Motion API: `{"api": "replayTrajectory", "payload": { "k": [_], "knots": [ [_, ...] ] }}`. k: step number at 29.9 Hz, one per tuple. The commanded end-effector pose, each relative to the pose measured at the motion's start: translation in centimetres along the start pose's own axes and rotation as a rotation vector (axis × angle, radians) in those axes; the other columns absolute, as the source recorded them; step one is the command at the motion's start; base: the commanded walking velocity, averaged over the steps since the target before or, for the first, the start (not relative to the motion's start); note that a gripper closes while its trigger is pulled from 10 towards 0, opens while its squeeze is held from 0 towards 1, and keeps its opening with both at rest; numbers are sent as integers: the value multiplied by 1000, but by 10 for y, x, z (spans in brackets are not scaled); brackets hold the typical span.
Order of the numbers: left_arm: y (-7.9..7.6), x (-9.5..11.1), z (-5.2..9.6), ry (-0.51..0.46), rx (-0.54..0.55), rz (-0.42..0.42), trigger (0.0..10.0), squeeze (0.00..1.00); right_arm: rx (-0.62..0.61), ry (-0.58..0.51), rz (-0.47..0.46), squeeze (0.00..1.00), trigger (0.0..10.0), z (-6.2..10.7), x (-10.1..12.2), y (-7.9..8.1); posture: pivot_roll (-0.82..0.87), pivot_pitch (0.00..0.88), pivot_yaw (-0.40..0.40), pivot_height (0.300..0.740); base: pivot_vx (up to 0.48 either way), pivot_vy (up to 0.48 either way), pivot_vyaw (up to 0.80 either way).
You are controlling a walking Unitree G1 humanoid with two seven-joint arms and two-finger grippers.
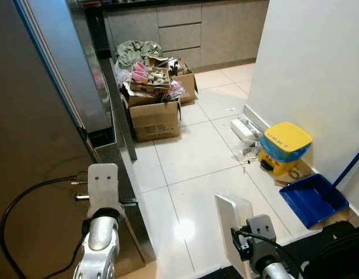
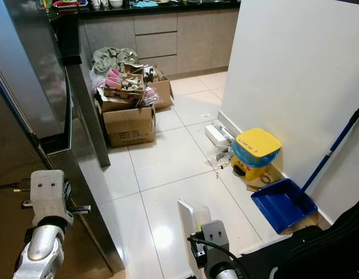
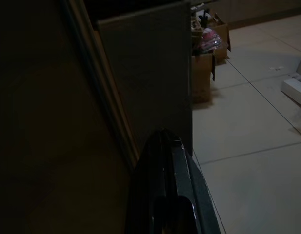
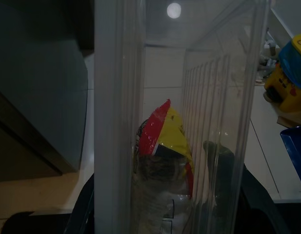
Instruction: Restocking fridge
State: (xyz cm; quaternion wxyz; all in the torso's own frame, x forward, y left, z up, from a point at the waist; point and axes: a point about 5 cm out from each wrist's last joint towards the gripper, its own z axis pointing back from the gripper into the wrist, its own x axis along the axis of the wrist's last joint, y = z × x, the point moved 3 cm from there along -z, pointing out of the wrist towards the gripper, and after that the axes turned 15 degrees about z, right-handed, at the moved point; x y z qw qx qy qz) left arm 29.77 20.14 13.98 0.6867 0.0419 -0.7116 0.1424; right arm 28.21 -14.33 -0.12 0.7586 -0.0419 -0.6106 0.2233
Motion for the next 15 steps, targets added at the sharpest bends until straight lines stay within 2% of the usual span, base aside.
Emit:
{"api": "replayTrajectory", "payload": {
  "k": [1, 6, 11, 15],
  "knots": [
    [2, 4, -3, -3, 35, 7, 10000, 0, -4, -17, -5, 0, 10000, -1, 5, 1, -77, 100, 44, 736, 0, 0, 0],
    [4, 11, -9, -19, 60, 14, 10000, 0, -3, -16, -8, 0, 10000, -1, 5, 3, -73, 98, 47, 736, 0, 0, 0],
    [14, 22, -20, -30, 129, 63, 10000, 0, -2, -16, -11, 0, 10000, -2, 5, 4, -70, 99, 45, 736, 0, 0, 0],
    [19, 26, -25, -41, 154, 61, 10000, 0, 0, -14, -10, 0, 10000, -2, 5, 4, -70, 99, 45, 736, 0, 0, 0]
  ]
}}
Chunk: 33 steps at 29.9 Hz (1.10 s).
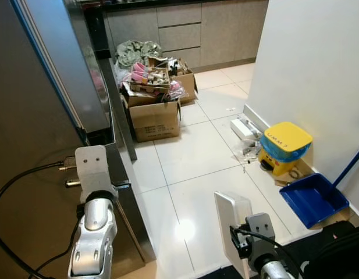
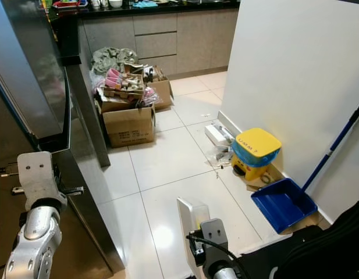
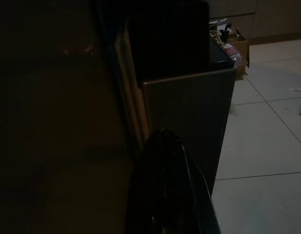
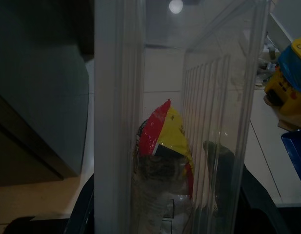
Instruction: Restocking fridge
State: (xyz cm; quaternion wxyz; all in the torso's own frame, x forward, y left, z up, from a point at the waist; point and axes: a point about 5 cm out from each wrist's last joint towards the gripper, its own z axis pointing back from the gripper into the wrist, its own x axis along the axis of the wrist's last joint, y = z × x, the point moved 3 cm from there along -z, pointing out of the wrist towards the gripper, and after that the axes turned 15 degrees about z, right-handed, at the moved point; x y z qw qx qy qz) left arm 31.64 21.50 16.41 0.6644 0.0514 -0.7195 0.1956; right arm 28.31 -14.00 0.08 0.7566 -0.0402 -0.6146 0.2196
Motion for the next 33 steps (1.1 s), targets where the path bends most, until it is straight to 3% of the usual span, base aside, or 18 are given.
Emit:
{"api": "replayTrajectory", "payload": {
  "k": [1, 11, 16, 26, 33],
  "knots": [
    [17, 4, -6, -5, 78, -7, 10000, 0, 3, -5, -3, 0, 10000, 0, 2, 2, -73, 99, 46, 736, 0, 0, 0],
    [21, 10, -12, -16, 95, -1, 10000, 0, 4, 0, -2, 0, 10000, 0, 1, 2, -71, 99, 43, 736, 0, 0, 0],
    [10, 16, -19, -33, 76, 28, 10000, 0, 5, 0, -2, 0, 10000, 0, 1, 2, -72, 99, 43, 736, 0, 0, 0],
    [4, 37, -34, -95, 85, 68, 10000, 0, 4, 2, 1, 0, 10000, 0, 1, 1, -81, 92, 40, 736, 0, 0, 0],
    [-1, 37, -37, -91, 62, 74, 10000, 0, 2, 4, 1, 0, 10000, 0, 0, 1, -82, 90, 40, 736, 0, 0, 0]
  ]
}}
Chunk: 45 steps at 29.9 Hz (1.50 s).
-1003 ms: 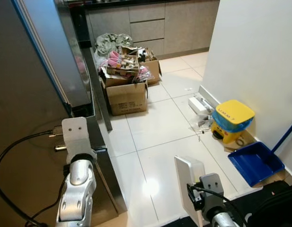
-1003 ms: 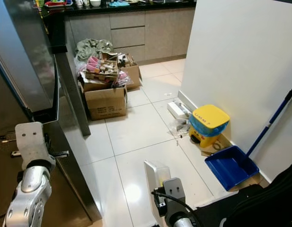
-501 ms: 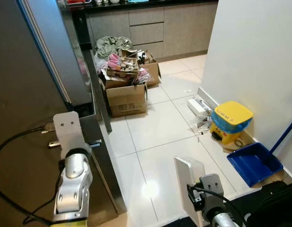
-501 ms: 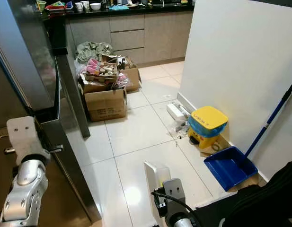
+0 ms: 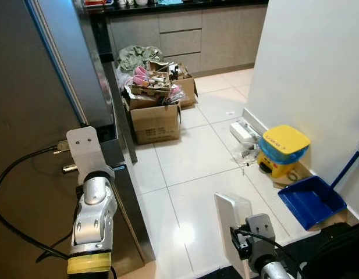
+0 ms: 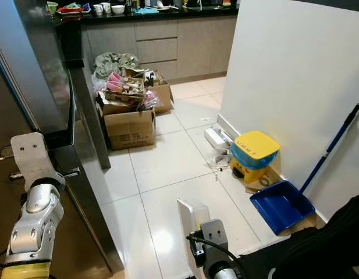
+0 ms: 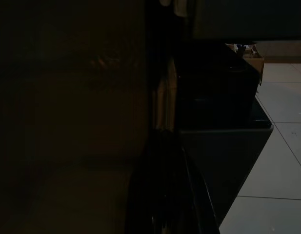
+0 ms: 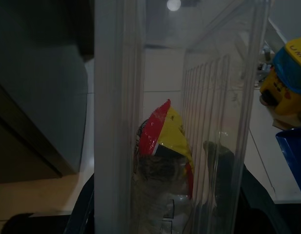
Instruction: Restocking fridge
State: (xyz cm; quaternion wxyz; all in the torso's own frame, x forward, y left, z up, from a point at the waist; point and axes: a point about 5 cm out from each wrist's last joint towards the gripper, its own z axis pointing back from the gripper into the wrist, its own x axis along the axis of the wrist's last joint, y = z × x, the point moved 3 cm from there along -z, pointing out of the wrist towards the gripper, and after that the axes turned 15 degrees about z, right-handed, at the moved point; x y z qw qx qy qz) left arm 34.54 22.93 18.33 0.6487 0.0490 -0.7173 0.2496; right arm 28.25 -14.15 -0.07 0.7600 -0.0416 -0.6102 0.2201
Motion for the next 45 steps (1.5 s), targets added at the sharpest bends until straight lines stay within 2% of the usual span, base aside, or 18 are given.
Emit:
{"api": "replayTrajectory", "payload": {
  "k": [1, 15, 17, 18, 19, 20, 21, 23, 25, 27, 29, 30, 31, 32, 34, 38, 42, 45],
  "knots": [
    [-4, 17, -4, -67, -33, 1, 10000, 1000, 3, -7, -1, 0, 10000, 0, 2, 2, -82, 90, 41, 736, 0, 0, 0],
    [-20, -3, -6, -8, -81, 1, 10000, 1000, 5, -4, -2, 0, 10000, 1, 1, 2, -84, 96, 38, 736, 0, 0, 0],
    [-40, -17, -8, 43, -118, 8, 10000, 1000, 7, -4, -2, 0, 10000, 0, 1, 2, -84, 97, 38, 736, 0, 0, 0],
    [-40, -17, -8, 43, -118, 8, 10000, 1000, 7, -4, -2, 0, 10000, 0, 1, 2, -84, 97, 38, 736, 0, 0, 0],
    [-57, -25, -7, 73, -169, 24, 10000, 698, 7, -5, -3, 0, 10000, 0, 2, 3, -88, 95, 39, 736, 0, 0, 0],
    [-88, -35, -3, 124, -267, 49, 10000, 0, 6, -9, -4, 0, 10000, -1, 3, 3, -92, 95, 42, 736, 0, 0, 0],
    [-88, -35, -3, 124, -267, 49, 10000, 0, 6, -9, -4, 0, 10000, -1, 3, 3, -92, 95, 42, 736, 0, 0, 0],
    [-106, -40, 1, 147, -325, 52, 10000, 0, 5, -11, -4, 0, 10000, -1, 4, 4, -97, 95, 45, 736, 0, 0, 0],
    [-114, -41, 2, 155, -349, 51, 10000, 0, 5, -11, -5, 0, 10000, -1, 4, 4, -97, 95, 45, 736, 0, 0, 0],
    [-149, -44, 12, 181, -449, 67, 10000, 0, 2, -12, -7, 0, 10000, -1, 4, 5, -104, 99, 52, 736, 0, 0, 0],
    [-195, -43, 34, 238, -640, 144, 10000, 0, 0, -9, -7, 0, 10000, 1, 3, 5, -105, 102, 52, 736, 0, 0, 0],
    [-195, -43, 34, 238, -640, 144, 10000, 0, 0, -9, -7, 0, 10000, 1, 3, 5, -105, 102, 52, 736, 0, 0, 0],
    [-208, -42, 41, 250, -696, 169, 10000, 0, 0, -7, -7, 0, 10000, 1, 2, 5, -105, 102, 52, 736, 0, 0, 0],
    [-224, -36, 55, 271, -801, 226, 10000, 0, -4, -6, -10, 0, 10000, 2, 2, 4, -111, 106, 55, 736, 0, 0, 0],
    [-239, -27, 72, 293, -942, 289, 10000, 0, -9, -6, -12, 0, 10000, 2, 2, 4, -113, 107, 56, 736, 0, 0, 0],
    [-231, -29, 71, 270, -942, 243, 10000, 0, -13, -3, -16, 0, 10000, 3, 1, 4, -108, 109, 57, 736, 0, 0, 0],
    [-185, -45, 51, 276, -813, 184, 10000, 0, -4, -3, -15, 0, 10000, 3, 1, 7, -95, 111, 51, 736, 0, 0, 0],
    [-135, -60, 39, 261, -695, 57, 10000, 0, -5, -40, -9, 0, 10000, -3, 13, 3, -82, 113, 48, 736, 0, 0, 0]
  ]
}}
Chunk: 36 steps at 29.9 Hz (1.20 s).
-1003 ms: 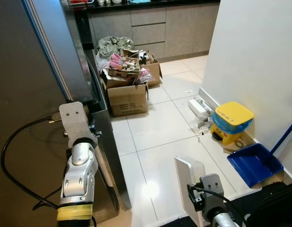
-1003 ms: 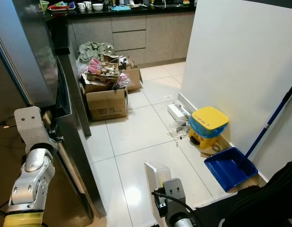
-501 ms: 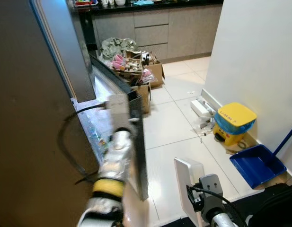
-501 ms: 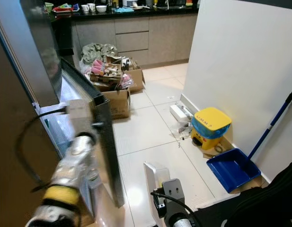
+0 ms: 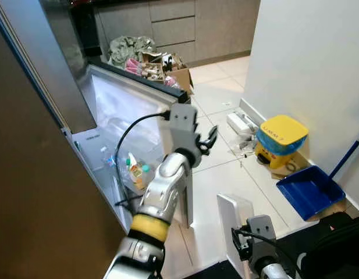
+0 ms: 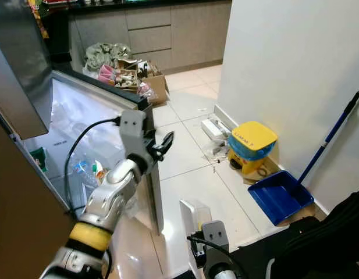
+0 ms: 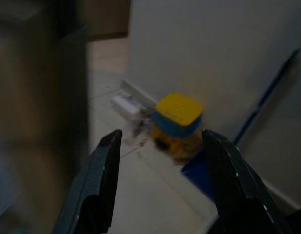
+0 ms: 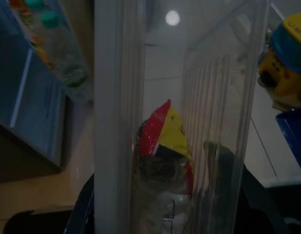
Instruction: Restocking fridge
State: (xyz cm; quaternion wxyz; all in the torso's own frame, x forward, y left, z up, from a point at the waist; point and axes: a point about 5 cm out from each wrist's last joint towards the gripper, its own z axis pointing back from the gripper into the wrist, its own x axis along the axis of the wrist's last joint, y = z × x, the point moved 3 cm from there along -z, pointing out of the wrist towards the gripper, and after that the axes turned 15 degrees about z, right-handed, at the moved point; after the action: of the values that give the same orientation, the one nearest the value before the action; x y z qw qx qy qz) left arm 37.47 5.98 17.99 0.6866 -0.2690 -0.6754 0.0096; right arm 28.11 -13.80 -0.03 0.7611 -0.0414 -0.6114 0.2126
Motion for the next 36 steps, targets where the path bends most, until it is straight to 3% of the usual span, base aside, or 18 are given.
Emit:
{"api": "replayTrajectory", "payload": {
  "k": [1, 2, 4, 5, 7, 8, 10, 16, 21, 25, 28, 32, 36],
  "knots": [
    [26, -8, 13, 32, 84, -68, 10000, 0, 4, -46, 4, 0, 10000, -4, 13, 0, -82, 113, 48, 736, 0, 0, 0],
    [26, -8, 13, 32, 84, -68, 10000, 0, 4, -46, 4, 0, 10000, -4, 13, 0, -82, 113, 48, 736, 0, 0, 0],
    [53, -20, 35, 80, 158, -143, 10000, 0, -10, -122, 36, 0, 10000, -11, 35, -12, -74, 115, 47, 736, 0, 0, 0],
    [53, -20, 35, 80, 158, -143, 10000, 0, -10, -122, 36, 0, 10000, -11, 35, -12, -74, 115, 47, 736, 0, 0, 0],
    [73, -29, 53, 121, 219, -199, 10000, 0, -22, -188, 52, 0, 10000, -16, 56, -23, -77, 118, 51, 736, 0, 0, 0],
    [91, -36, 73, 162, 275, -242, 10000, 0, -1, -250, 61, 0, 10000, -19, 76, -31, -78, 118, 52, 736, 0, 0, 0],
    [102, -41, 86, 198, 311, -263, 10000, 0, 26, -291, 61, 0, 10000, -21, 89, -35, -77, 122, 53, 736, 0, 0, 0],
    [132, -46, 140, 251, 422, -297, 10000, 0, 278, -406, 101, 0, 10000, -30, 135, -37, -55, 127, 55, 736, 0, 0, 0],
    [130, -48, 150, 252, 418, -270, 10000, 0, 299, -429, 110, 0, 10000, -34, 147, -43, -55, 127, 55, 736, 0, 0, 0],
    [125, -58, 158, 272, 415, -236, 10000, 0, 259, -452, 54, 0, 10000, -35, 154, -44, -38, 124, 45, 736, 0, 0, 0],
    [122, -68, 164, 290, 439, -210, 10000, 0, 277, -448, 1, 0, 10000, -29, 153, -31, -44, 123, 47, 736, 0, 0, 0],
    [120, -83, 169, 323, 481, -190, 10000, 0, 395, -472, -93, 0, 10000, -12, 157, 3, -58, 119, 47, 736, 0, 0, 0],
    [122, -87, 170, 331, 505, -183, 10000, 0, 435, -477, -114, 0, 10000, -7, 157, 15, -61, 116, 44, 736, 0, 0, 0]
  ]
}}
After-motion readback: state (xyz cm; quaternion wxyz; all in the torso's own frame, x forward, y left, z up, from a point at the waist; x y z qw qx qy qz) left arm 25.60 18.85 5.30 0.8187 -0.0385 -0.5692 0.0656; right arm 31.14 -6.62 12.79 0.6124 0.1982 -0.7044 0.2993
